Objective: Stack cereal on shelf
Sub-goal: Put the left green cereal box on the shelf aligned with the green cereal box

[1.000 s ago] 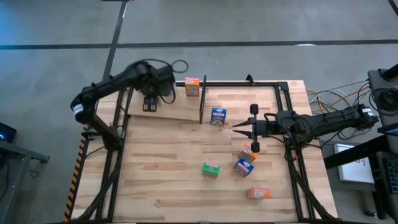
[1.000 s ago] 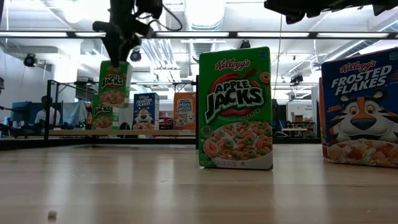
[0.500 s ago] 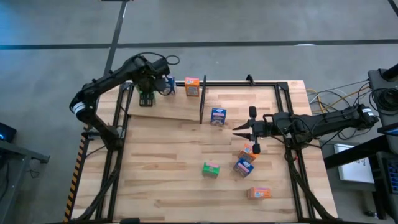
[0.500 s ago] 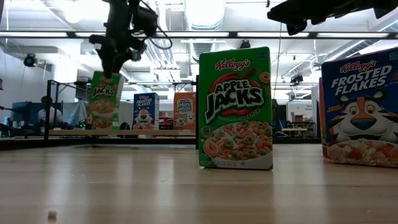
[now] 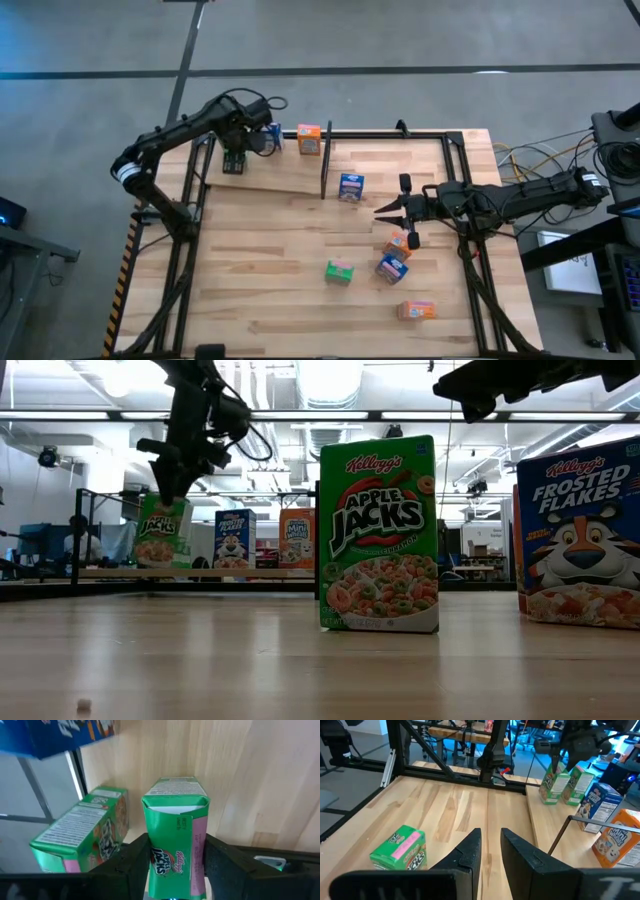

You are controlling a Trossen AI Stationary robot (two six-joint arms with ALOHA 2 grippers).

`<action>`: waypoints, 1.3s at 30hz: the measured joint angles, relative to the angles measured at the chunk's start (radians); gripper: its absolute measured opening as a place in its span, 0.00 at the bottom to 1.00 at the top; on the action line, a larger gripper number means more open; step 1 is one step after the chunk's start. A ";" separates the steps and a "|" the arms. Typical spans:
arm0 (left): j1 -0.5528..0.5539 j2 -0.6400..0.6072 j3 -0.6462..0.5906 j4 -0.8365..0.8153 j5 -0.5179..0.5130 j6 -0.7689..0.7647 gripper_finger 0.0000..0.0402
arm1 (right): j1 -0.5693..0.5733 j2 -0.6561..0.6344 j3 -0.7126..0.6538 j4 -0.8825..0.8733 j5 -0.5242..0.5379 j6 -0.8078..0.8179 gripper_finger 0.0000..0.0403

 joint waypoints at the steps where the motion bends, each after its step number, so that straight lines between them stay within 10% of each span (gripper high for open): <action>1: 0.004 0.000 -0.004 0.000 -0.004 0.000 0.40 | 0.000 0.000 0.000 0.000 0.000 0.000 0.16; 24: -0.022 -0.001 0.054 -0.027 -0.073 -0.022 0.55 | 0.000 0.000 0.000 0.000 0.001 -0.004 0.16; 39: -0.231 -0.005 0.252 -0.022 0.003 -0.400 0.49 | 0.000 0.000 0.000 0.000 0.002 -0.011 0.16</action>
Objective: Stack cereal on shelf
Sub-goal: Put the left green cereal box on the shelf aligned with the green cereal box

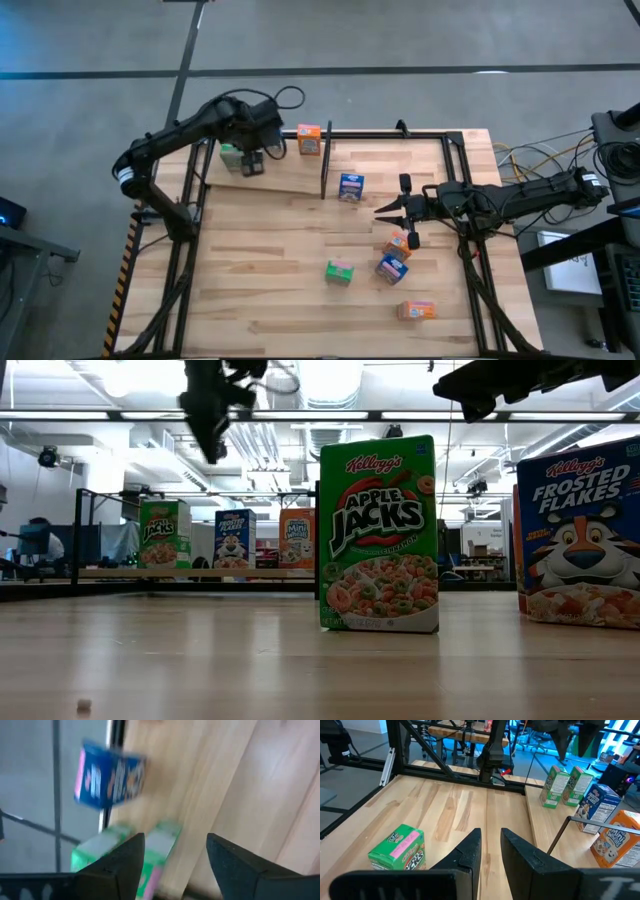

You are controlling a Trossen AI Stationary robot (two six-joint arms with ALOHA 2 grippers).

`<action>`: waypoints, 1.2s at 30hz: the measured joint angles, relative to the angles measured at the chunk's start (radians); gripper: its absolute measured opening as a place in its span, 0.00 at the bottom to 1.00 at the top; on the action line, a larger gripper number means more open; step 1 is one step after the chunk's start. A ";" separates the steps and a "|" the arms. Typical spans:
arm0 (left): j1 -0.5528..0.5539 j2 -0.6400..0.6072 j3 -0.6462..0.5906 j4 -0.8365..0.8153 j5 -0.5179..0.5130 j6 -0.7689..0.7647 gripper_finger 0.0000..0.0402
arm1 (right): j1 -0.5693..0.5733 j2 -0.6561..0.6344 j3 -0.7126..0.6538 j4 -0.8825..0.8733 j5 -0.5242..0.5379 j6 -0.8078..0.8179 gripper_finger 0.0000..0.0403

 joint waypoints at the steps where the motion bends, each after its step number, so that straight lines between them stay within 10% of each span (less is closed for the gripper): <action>1: -0.020 0.000 0.000 0.027 0.000 -0.042 0.48 | 0.000 0.000 0.000 0.000 0.000 0.000 0.16; 14: -0.129 0.010 -0.164 0.149 -0.094 -0.347 0.35 | 0.000 0.000 0.000 0.000 0.000 0.001 0.16; 36: 0.038 0.010 -0.524 0.368 -0.264 -0.391 0.24 | 0.000 0.000 0.000 0.000 0.000 0.000 0.16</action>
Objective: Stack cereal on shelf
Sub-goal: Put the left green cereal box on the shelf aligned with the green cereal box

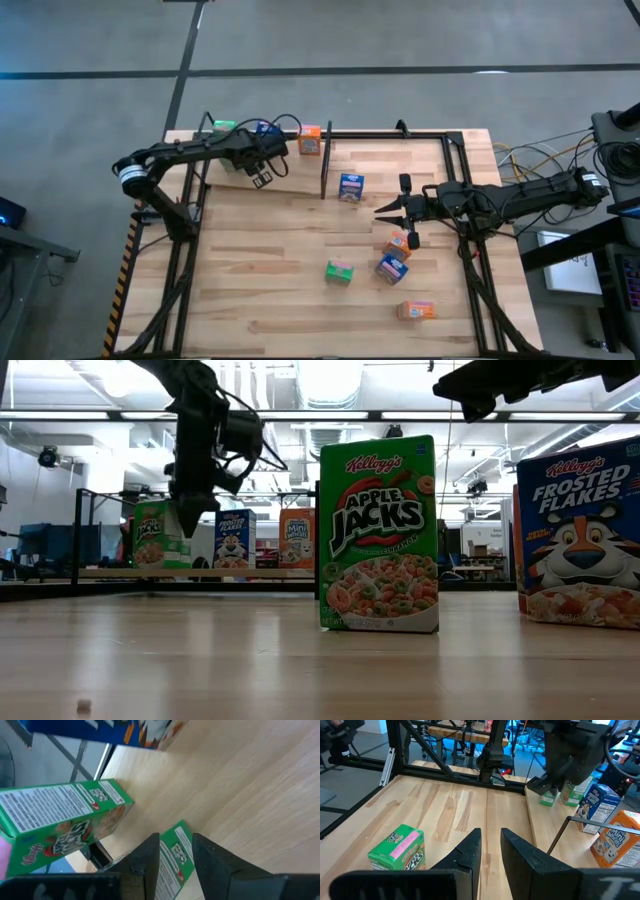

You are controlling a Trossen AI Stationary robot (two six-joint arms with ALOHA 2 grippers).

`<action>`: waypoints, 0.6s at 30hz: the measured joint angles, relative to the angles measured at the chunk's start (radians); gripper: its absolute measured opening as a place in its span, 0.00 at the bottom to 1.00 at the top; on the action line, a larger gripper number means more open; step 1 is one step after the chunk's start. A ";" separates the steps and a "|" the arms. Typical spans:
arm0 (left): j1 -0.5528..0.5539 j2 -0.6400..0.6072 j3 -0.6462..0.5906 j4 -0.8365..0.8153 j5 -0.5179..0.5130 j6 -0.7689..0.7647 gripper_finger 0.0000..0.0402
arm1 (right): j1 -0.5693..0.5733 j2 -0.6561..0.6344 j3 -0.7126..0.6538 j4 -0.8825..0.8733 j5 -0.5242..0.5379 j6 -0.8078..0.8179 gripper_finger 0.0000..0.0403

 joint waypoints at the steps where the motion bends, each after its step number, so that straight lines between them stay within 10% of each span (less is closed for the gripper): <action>1: 0.004 0.000 -0.005 0.000 0.000 0.002 0.24 | 0.000 0.000 0.000 0.000 0.000 0.000 0.16; 18: -0.009 0.000 0.069 -0.064 -0.002 0.014 0.24 | 0.000 0.000 0.000 0.000 0.001 0.002 0.16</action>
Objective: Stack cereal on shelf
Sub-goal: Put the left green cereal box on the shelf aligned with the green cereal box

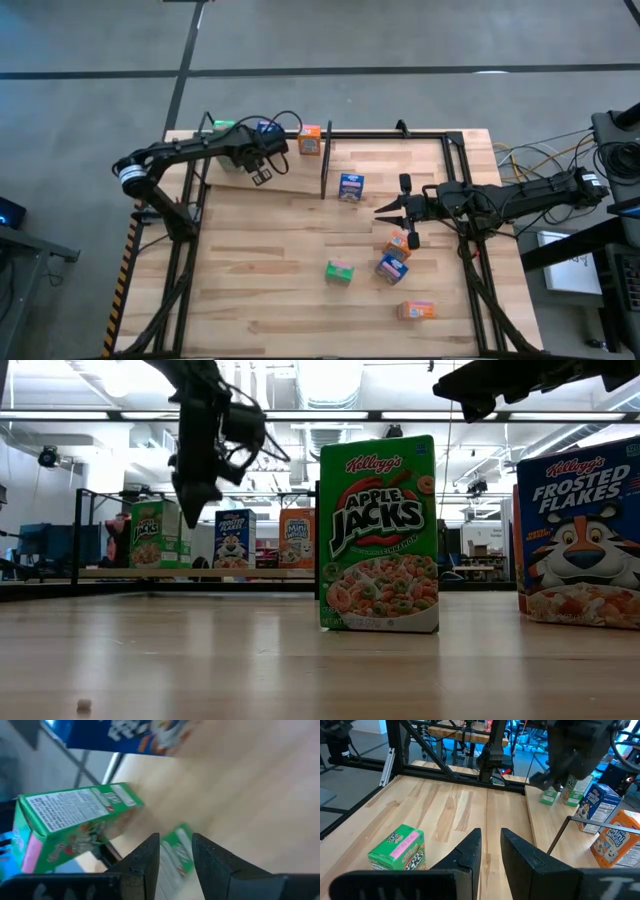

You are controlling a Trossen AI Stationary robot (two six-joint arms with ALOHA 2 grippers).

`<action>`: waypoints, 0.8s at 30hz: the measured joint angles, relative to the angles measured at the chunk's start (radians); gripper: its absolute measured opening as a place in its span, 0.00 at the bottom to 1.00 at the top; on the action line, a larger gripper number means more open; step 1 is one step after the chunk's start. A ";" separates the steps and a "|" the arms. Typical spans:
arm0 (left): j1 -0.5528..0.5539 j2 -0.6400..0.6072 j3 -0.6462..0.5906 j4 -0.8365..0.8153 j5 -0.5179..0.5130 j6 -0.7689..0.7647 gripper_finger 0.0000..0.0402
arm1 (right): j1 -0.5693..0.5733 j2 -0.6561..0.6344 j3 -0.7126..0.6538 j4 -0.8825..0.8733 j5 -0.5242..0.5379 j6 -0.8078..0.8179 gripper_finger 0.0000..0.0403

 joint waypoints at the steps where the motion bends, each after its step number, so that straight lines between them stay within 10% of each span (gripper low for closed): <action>1: -0.007 0.000 0.021 -0.026 0.019 -0.008 0.24 | 0.000 0.000 0.000 0.000 0.000 0.000 0.16; 13: -0.030 -0.002 0.095 -0.176 0.085 -0.067 0.24 | 0.000 0.000 0.000 0.000 0.000 0.000 0.16; 24: -0.007 -0.002 0.034 -0.161 -0.102 -0.069 0.24 | 0.000 0.000 0.000 -0.001 0.000 0.001 0.16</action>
